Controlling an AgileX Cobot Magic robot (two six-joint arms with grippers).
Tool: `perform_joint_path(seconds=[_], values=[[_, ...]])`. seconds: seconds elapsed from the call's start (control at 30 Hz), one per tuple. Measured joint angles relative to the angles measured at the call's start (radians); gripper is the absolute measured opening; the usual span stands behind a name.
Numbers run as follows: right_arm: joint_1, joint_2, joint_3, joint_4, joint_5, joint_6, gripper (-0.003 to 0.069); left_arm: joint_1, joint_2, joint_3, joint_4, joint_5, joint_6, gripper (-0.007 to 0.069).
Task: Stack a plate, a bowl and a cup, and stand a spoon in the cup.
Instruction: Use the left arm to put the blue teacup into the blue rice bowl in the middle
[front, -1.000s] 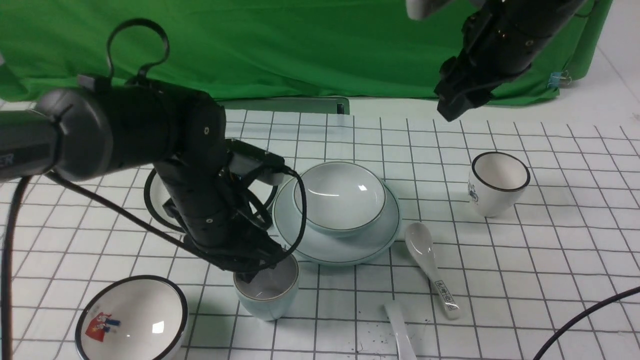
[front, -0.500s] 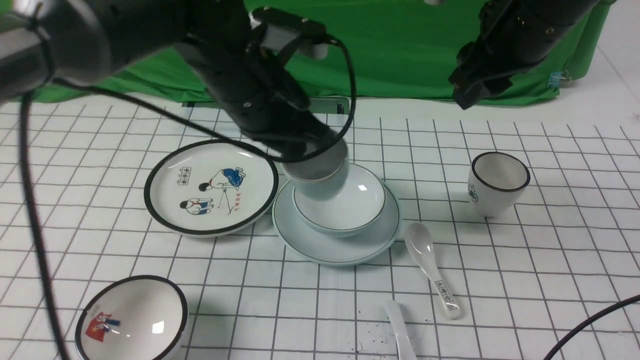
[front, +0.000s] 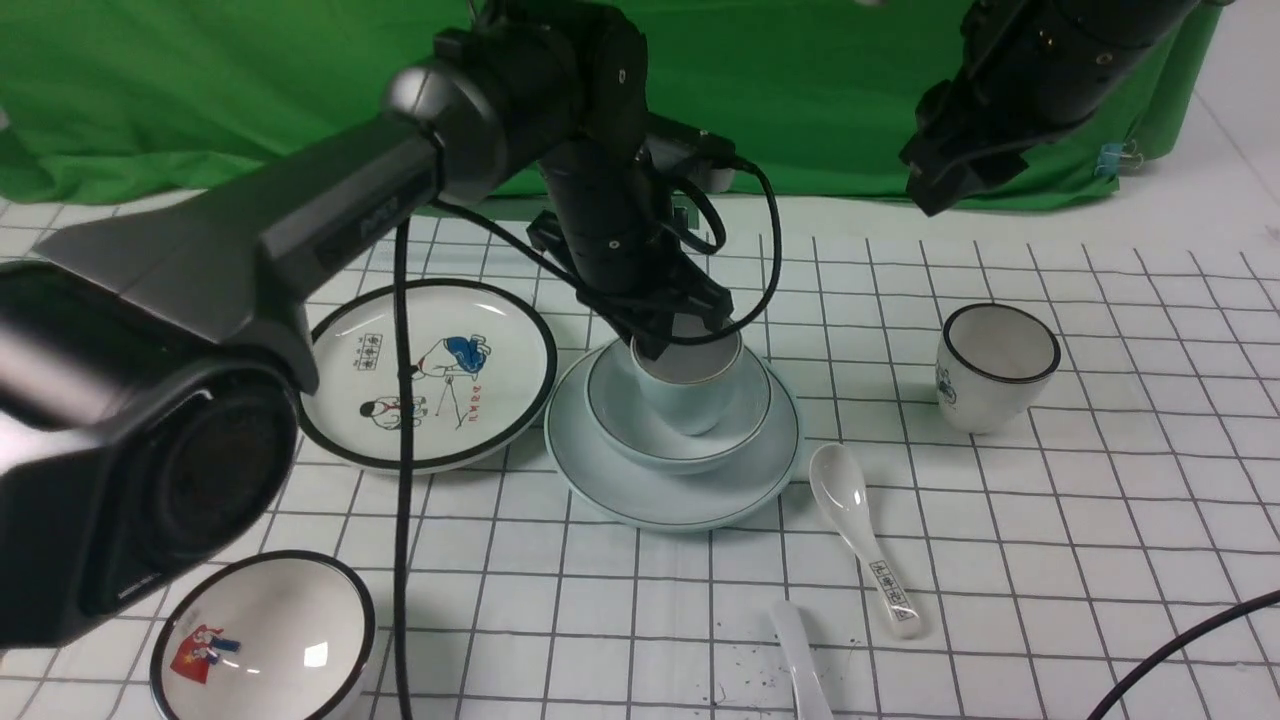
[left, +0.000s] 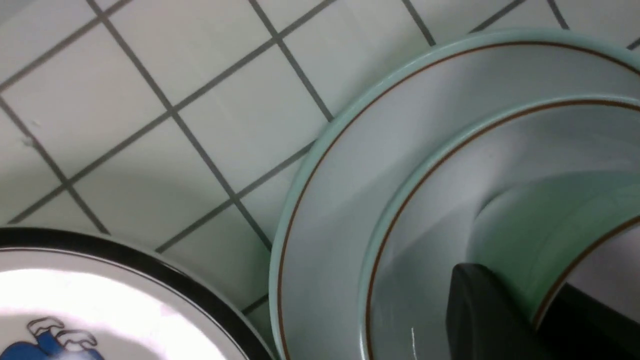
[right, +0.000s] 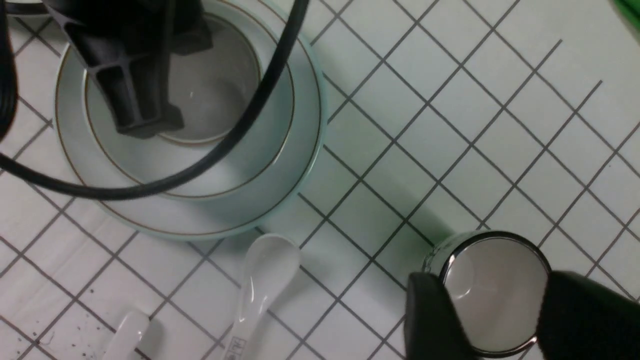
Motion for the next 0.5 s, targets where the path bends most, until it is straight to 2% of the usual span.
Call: perform_joint_path(seconds=[0.13,0.2,0.27,0.37,0.5], values=[[0.000,0.000,0.000,0.000,0.000,0.000,0.0337,0.000,0.001,-0.007,0.005,0.009,-0.004,0.0066],[0.000,-0.004,0.000,0.000,0.000,0.012,0.0337,0.000,-0.002,-0.015,0.011,0.023,-0.005,0.0155],[0.000,-0.010,0.001,0.000,0.000,0.022,0.0337,0.000,-0.010,-0.021,0.013,0.027,-0.007,0.0201],[0.000,-0.071,0.017,-0.001,0.001,0.047,0.0337,0.010,-0.093,-0.033,0.015,0.029,-0.007,0.0332],[0.001,-0.185,0.079,-0.002,-0.002,0.079,0.0337,0.021,-0.270,-0.023,0.021,0.026,-0.030,0.0402]])
